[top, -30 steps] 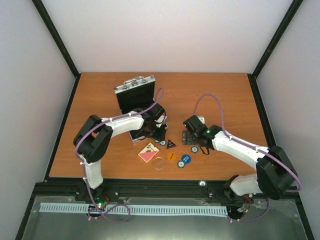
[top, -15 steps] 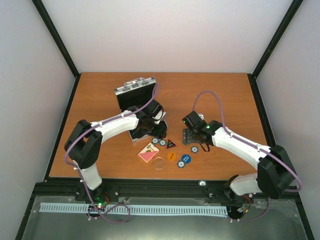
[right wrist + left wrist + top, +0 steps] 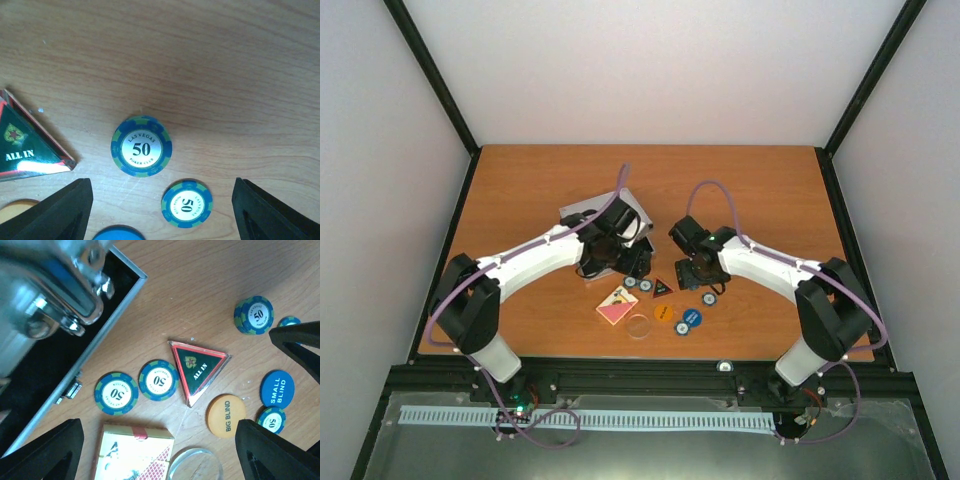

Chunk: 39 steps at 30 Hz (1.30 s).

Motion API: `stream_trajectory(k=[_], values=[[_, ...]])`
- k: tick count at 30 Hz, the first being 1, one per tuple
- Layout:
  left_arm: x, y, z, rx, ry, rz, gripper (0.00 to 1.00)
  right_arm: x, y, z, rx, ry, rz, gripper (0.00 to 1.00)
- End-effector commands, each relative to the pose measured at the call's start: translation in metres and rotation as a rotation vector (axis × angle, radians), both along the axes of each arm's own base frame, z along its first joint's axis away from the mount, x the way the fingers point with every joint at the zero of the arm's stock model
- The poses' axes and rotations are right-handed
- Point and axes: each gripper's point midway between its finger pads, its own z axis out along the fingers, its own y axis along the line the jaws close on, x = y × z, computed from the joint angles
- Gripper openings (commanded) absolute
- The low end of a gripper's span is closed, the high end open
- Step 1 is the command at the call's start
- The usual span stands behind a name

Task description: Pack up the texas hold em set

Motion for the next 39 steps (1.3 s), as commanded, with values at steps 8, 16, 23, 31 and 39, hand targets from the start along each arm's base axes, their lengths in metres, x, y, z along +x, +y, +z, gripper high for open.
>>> stream_trajectory(k=[8, 16, 23, 31, 39], values=[[0.002, 0.003, 0.023, -0.018, -0.078, -0.002, 0.86, 0.000, 0.008, -0.007, 0.023, 0.042, 0.007, 0.76], [0.006, 0.005, 0.036, -0.011, -0.112, 0.004, 0.87, 0.006, 0.009, -0.002, 0.031, 0.008, 0.019, 0.76], [0.017, 0.022, 0.047, 0.050, -0.184, 0.069, 1.00, 0.015, 0.012, 0.004, 0.058, -0.028, 0.014, 0.75], [0.026, 0.056, 0.111, 0.033, -0.398, 0.222, 1.00, 0.029, 0.035, 0.042, 0.208, -0.155, 0.063, 0.69], [0.025, 0.098, 0.125, 0.092, -0.511, 0.368, 1.00, 0.030, 0.093, 0.083, 0.563, -0.187, 0.130, 0.68]])
